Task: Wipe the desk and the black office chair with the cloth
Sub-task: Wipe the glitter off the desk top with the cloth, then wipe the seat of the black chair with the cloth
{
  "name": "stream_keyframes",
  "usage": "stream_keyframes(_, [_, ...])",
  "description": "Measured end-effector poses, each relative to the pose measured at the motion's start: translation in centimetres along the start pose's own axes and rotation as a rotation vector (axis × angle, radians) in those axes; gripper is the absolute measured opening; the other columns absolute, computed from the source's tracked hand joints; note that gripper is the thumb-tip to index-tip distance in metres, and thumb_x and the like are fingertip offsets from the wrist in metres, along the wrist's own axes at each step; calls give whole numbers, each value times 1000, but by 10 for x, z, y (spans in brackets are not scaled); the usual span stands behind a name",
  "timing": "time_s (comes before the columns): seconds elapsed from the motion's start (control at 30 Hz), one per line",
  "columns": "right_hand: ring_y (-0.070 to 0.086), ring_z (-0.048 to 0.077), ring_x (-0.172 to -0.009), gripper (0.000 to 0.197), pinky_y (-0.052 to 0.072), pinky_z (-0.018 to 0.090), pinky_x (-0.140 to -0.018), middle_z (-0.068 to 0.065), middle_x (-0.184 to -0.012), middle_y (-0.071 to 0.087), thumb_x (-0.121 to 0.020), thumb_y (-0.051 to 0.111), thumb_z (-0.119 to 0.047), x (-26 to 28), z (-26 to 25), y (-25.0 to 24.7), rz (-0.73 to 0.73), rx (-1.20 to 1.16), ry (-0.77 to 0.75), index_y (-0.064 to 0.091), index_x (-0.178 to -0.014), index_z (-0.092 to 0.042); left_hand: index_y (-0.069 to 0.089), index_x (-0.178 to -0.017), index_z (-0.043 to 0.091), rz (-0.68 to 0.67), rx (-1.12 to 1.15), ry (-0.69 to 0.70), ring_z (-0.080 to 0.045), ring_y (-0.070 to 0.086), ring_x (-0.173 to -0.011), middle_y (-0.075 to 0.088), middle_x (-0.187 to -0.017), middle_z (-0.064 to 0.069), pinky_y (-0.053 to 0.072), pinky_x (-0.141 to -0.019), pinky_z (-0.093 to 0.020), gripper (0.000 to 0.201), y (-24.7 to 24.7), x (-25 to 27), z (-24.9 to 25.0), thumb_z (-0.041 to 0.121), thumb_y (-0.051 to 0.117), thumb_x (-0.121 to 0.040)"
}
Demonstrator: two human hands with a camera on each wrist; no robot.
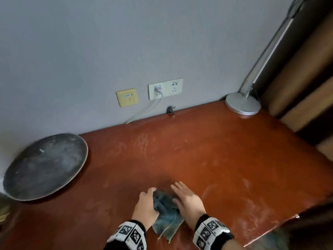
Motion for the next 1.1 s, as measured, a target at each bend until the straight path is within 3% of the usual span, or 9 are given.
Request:
stream_keyframes(0.07, [28, 19, -139, 57, 27, 30, -111, 4, -150, 34, -98, 44, -23, -4, -8, 2, -198, 47, 97, 19, -149, -21, 12, -148, 21, -79, 105, -16, -20, 47, -111, 32, -131, -10, 40, -92, -21, 88, 0, -2, 0, 18, 70, -81])
stream_keyframes(0.17, [33, 30, -129, 74, 36, 40, -101, 13, -141, 35, -89, 54, -11, -5, -35, 6, -285, 172, 126, 11, -150, -14, 7, -150, 16, -167, 58, -1, -22, 45, -125, 39, -141, -9, 39, -101, -23, 100, 5, -2, -5, 21, 74, -77])
stream_keyframes(0.23, [31, 34, -127, 72, 36, 43, -101, 15, -139, 31, -85, 58, -10, -1, -46, 10, -286, 151, 186, 20, -146, -9, 10, -150, 17, -217, -27, 28, -20, 48, -127, 48, -140, -4, 40, -102, -25, 95, 11, 0, -8, 21, 71, -78])
stream_keyframes(0.37, [46, 38, -111, 39, 45, 44, -87, 16, -128, 33, -85, 55, -2, 21, -57, 0, -324, 73, 334, 45, -123, -4, 30, -142, 21, -200, -113, 119, -18, 56, -118, 59, -127, -1, 43, -99, -28, 69, 17, 9, -5, 15, 60, -81])
stream_keyframes(0.47, [54, 42, -104, 41, 46, 41, -81, 17, -125, 35, -83, 54, 5, 44, -51, -9, -313, -6, 421, 47, -122, -4, 36, -139, 20, -201, -114, 222, -19, 56, -114, 59, -124, -3, 44, -99, -29, 59, 22, 15, 7, 9, 53, -84])
stream_keyframes(0.7, [56, 35, -108, 44, 47, 38, -91, 13, -120, 51, -81, 53, 2, 118, -25, -19, -76, -188, 662, 51, -123, -14, 34, -143, 25, -325, -165, 384, -23, 57, -113, 57, -128, -9, 45, -96, -27, 72, 48, 38, 54, -5, 49, -79])
stream_keyframes(0.83, [56, 30, -108, 43, 46, 33, -90, 9, -118, 53, -81, 47, 2, 174, -9, -27, 148, -246, 757, 56, -119, -17, 41, -138, 28, -338, -169, 488, -19, 60, -97, 63, -120, -4, 47, -82, -23, 64, 69, 66, 83, 3, 57, -81])
stream_keyframes(1.0, [53, 28, -112, 45, 41, 28, -93, 9, -118, 52, -82, 45, 2, 268, 7, -33, 337, -269, 849, 58, -121, -16, 44, -135, 26, -440, -107, 627, -20, 63, -90, 66, -102, -4, 51, -76, -26, 61, 116, 118, 117, 7, 64, -80])
stream_keyframes(1.1, [53, 29, -108, 46, 39, 27, -90, 10, -115, 54, -82, 41, 5, 335, 10, -20, 458, -285, 941, 60, -119, -14, 41, -138, 28, -505, -135, 711, -21, 62, -91, 64, -104, -6, 53, -81, -32, 67, 156, 160, 133, 7, 65, -79])
Point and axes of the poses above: each hand's wrist, its own x-axis away from the middle knuckle, its own y-axis out of the palm, z = x × y, the point moved 1 cm from there along -x, towards the middle knuckle
